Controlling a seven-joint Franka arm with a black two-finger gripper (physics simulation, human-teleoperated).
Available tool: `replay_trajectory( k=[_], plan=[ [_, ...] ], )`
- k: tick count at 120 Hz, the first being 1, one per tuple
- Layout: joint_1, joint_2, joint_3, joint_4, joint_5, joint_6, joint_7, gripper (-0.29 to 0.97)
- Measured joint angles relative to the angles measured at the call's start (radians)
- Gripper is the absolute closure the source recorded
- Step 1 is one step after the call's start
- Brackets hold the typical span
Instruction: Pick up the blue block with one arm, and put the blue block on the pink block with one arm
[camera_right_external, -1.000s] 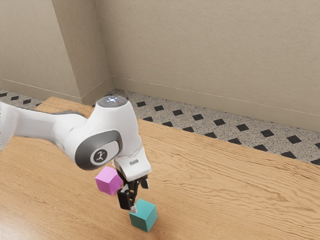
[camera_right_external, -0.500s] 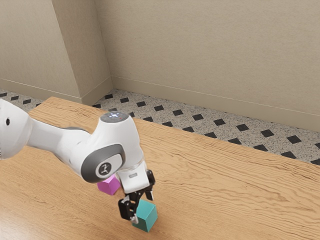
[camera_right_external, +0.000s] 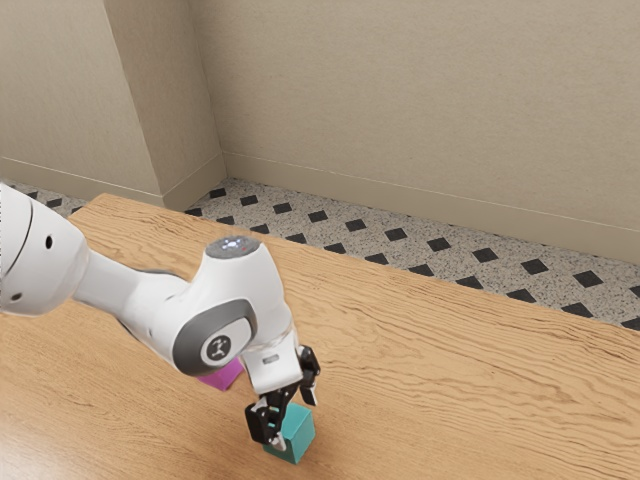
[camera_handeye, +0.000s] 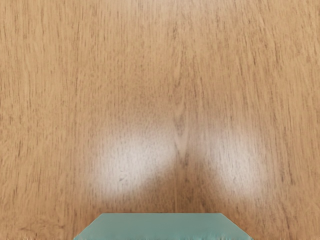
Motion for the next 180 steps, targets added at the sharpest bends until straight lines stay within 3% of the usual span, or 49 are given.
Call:
replay_trajectory(
  k=[56,78,102,138,161,180],
  plan=[
    [0.023,0.076,0.003,-0.001,0.004,0.042,0.028,0.01],
    [0.023,0.081,0.003,-0.003,0.005,0.063,0.034,0.22],
    [0.023,0.000,0.001,-0.005,0.007,0.045,0.035,0.33],
    [0.022,-0.141,0.004,-0.002,0.002,-0.080,0.033,0.34],
    [0.025,-0.182,0.187,0.015,0.007,-0.146,0.053,0.34],
    [0.029,-0.169,0.273,0.049,0.044,-0.168,0.086,0.34]
  ],
)
